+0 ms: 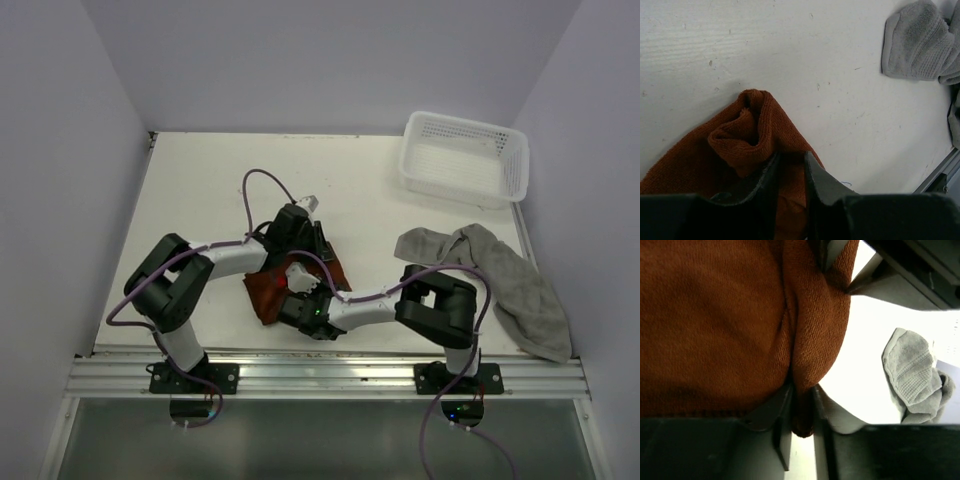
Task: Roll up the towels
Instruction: Roll the towel
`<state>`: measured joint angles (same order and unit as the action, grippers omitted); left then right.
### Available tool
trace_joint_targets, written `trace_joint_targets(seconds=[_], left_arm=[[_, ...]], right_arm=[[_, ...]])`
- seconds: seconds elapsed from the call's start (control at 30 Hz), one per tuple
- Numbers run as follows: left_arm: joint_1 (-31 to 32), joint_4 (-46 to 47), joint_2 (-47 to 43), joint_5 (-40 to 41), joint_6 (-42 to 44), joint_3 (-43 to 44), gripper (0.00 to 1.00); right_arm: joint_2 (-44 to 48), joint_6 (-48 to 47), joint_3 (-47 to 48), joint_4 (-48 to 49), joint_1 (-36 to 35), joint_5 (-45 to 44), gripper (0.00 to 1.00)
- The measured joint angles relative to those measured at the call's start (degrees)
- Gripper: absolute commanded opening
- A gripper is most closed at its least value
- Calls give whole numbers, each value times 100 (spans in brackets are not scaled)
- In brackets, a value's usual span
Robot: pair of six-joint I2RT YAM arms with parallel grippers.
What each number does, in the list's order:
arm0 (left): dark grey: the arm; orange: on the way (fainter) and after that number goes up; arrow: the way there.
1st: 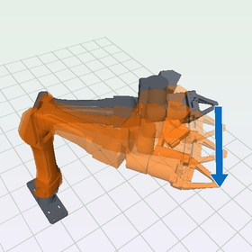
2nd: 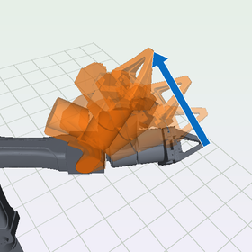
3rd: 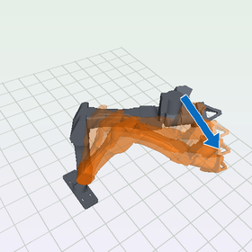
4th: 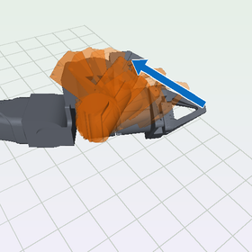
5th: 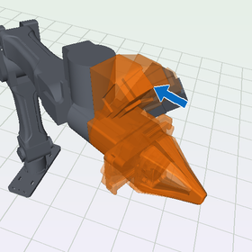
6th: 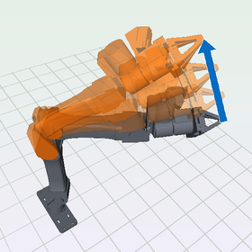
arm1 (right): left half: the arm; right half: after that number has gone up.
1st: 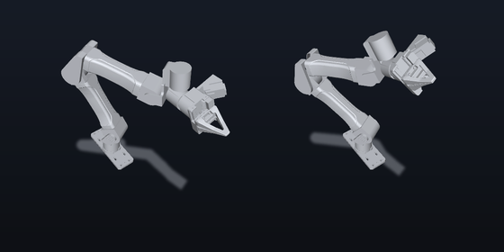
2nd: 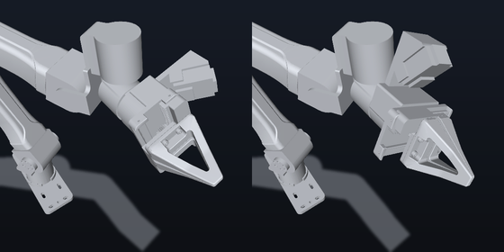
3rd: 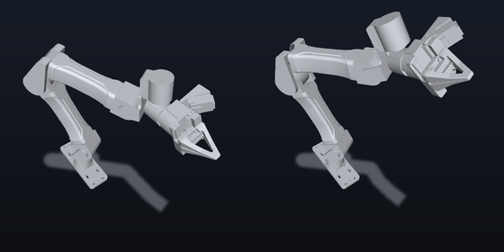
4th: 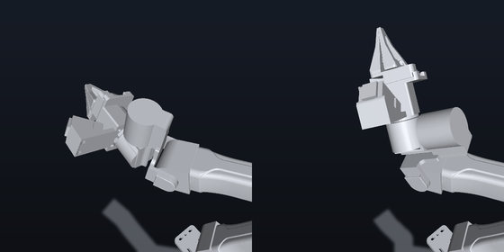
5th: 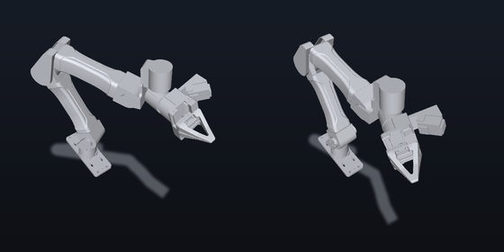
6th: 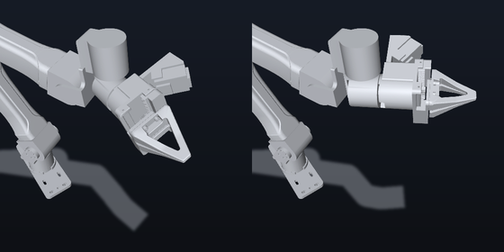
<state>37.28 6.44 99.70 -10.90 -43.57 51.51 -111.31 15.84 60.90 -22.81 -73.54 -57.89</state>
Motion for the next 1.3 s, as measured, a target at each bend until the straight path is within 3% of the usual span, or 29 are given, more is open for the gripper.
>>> trace_joint_targets(seconds=[0.17, 0.33, 0.63, 0.83, 0.97, 1.3], left_arm=[[44, 26, 24, 28, 28, 0, 28], [68, 57, 87, 50, 33, -15, 27], [24, 249, 229, 57, 31, -83, 27], [24, 258, 232, 57, 31, -90, 27], [24, 256, 232, 59, 33, -90, 27], [24, 256, 232, 61, 61, -92, 26]], right_arm=[[415, 26, -319, 4, 26, 387, 41], [925, 236, -581, 66, 142, 841, 47], [2446, 721, -752, 798, 125, 1478, 51], [2782, 874, -938, 1016, 256, 1779, 51], [3126, 1141, -1436, 1185, 671, 2284, 48], [3834, 1980, -2402, 1989, 1976, 3755, 50]])
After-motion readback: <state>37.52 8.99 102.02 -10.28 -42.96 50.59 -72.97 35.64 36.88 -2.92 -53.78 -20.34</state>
